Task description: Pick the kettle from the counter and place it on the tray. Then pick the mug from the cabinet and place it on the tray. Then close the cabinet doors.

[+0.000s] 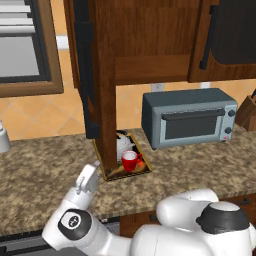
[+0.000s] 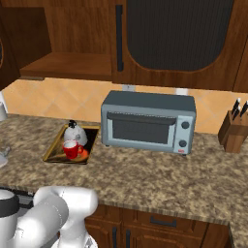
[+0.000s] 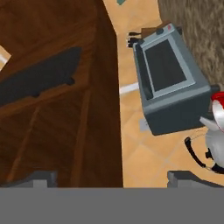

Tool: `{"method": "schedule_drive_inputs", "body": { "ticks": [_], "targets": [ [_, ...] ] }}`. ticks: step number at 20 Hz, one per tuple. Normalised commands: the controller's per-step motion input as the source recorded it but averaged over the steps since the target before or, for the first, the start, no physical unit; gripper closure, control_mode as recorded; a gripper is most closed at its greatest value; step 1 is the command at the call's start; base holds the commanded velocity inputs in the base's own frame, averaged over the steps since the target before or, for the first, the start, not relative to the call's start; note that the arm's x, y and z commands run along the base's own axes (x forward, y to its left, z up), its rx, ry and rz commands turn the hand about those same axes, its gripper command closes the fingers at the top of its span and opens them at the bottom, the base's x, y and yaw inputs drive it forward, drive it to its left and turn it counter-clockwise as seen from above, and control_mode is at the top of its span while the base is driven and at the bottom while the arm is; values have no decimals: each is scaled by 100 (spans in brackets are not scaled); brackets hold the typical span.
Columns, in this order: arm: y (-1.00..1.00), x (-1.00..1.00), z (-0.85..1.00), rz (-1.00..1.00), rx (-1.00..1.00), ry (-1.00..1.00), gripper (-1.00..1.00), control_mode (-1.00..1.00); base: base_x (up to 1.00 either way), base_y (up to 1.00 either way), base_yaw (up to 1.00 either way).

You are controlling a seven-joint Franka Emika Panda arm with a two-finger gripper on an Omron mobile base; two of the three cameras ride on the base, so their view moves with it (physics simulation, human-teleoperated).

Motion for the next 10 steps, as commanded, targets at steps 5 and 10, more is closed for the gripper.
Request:
{"method": "schedule_drive_inputs", "body": {
  "ticks": [5,10],
  "targets": [
    [65,2,0,-2,-9,19,-100,-100,0,0,0],
    [65,0,8,0,-4,12,-100,-100,0,0,0]
  ]
}}
